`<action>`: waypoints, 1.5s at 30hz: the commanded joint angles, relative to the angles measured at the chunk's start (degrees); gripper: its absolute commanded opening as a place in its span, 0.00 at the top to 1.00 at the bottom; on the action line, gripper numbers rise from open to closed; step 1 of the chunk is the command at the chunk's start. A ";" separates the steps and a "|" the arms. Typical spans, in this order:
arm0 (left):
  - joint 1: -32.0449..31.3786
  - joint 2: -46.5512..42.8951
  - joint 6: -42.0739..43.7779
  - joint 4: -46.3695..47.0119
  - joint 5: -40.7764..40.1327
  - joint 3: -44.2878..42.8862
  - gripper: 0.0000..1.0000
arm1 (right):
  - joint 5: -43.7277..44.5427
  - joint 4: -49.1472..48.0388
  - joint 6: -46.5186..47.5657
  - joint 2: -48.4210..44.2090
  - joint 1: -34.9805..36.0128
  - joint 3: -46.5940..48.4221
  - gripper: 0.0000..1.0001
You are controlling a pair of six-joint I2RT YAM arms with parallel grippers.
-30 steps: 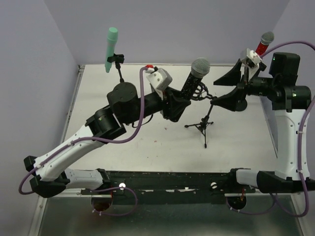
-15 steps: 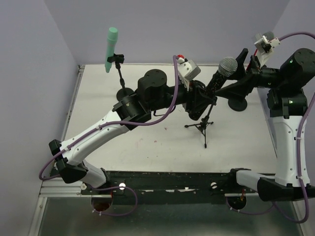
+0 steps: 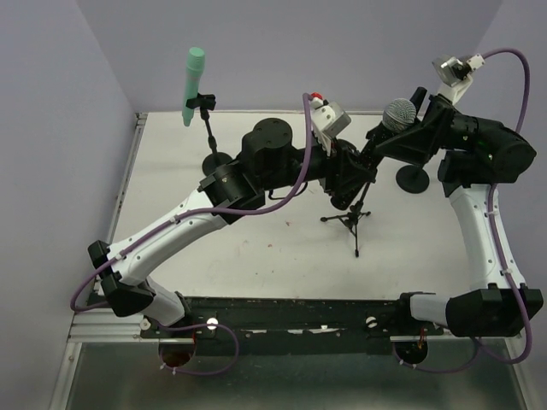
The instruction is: Attach the microphones to the stand
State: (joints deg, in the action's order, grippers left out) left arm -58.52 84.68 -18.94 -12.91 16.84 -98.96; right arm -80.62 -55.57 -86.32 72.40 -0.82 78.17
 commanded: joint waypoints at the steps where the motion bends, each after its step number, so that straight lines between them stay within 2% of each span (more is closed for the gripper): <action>1: -0.19 0.92 -0.48 1.57 1.44 -3.52 1.00 | 1.17 -12.98 -9.65 -0.33 0.38 1.28 0.36; 5: -0.19 1.97 -0.92 1.13 1.35 -5.01 1.00 | 0.99 -11.40 -8.16 -0.33 0.82 0.67 0.55; 8: -0.19 3.03 -1.36 0.08 1.26 -6.42 1.00 | 0.55 -10.35 -6.84 -0.24 0.82 1.28 0.74; 10: -0.10 3.29 -1.54 -0.71 1.27 -7.04 0.94 | 0.03 -10.09 -5.88 0.19 0.82 2.42 0.79; 13: 0.25 1.54 -1.80 -1.33 0.65 -5.82 0.49 | -1.20 -4.92 -0.36 1.69 0.82 6.63 0.82; 15: 0.95 -1.96 -1.37 -0.37 -0.05 -2.23 0.31 | -1.64 1.14 5.79 2.92 0.82 10.23 0.82; 17: 2.18 -6.70 -0.93 1.04 -1.45 3.22 0.20 | -1.56 8.42 13.69 4.15 0.82 13.48 0.83; 19: 3.67 -12.49 -0.23 2.18 -3.47 10.15 0.13 | -0.77 20.78 24.13 5.38 0.82 16.91 0.83; 20: 4.64 -15.40 0.04 2.79 -4.44 14.02 0.09 | 0.10 28.25 31.75 5.82 0.82 18.84 0.83; 22: 6.57 -22.34 0.13 4.11 -6.55 21.40 0.02 | 3.78 51.25 50.27 7.13 0.82 25.33 0.83; 23: 7.71 -25.59 0.13 4.47 -7.60 24.57 0.02 | 6.41 60.84 57.42 8.18 0.82 29.37 0.83; 24: 8.77 -28.15 -0.04 4.21 -8.57 27.73 0.02 | 7.92 64.06 61.93 8.63 0.82 30.97 0.83; 28: 11.67 -37.03 -0.22 1.40 -12.26 37.58 0.02 | 13.11 65.50 66.89 9.16 2.57 30.90 0.83; 33: 12.38 -42.14 -2.94 0.78 -14.29 46.21 0.02 | 17.42 66.91 70.15 10.39 4.68 28.97 0.83; 37: 12.38 -43.81 -3.82 0.95 -14.99 49.12 0.02 | 20.84 70.85 74.97 9.96 7.06 27.57 0.84; 45: 12.56 -44.08 -2.68 0.51 -15.61 50.44 0.02 | 24.63 77.54 81.40 7.40 7.32 25.01 0.85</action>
State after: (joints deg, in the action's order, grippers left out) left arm -46.44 41.54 -21.80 -12.95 2.96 -48.62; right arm -60.10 17.21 -10.20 82.32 6.31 104.05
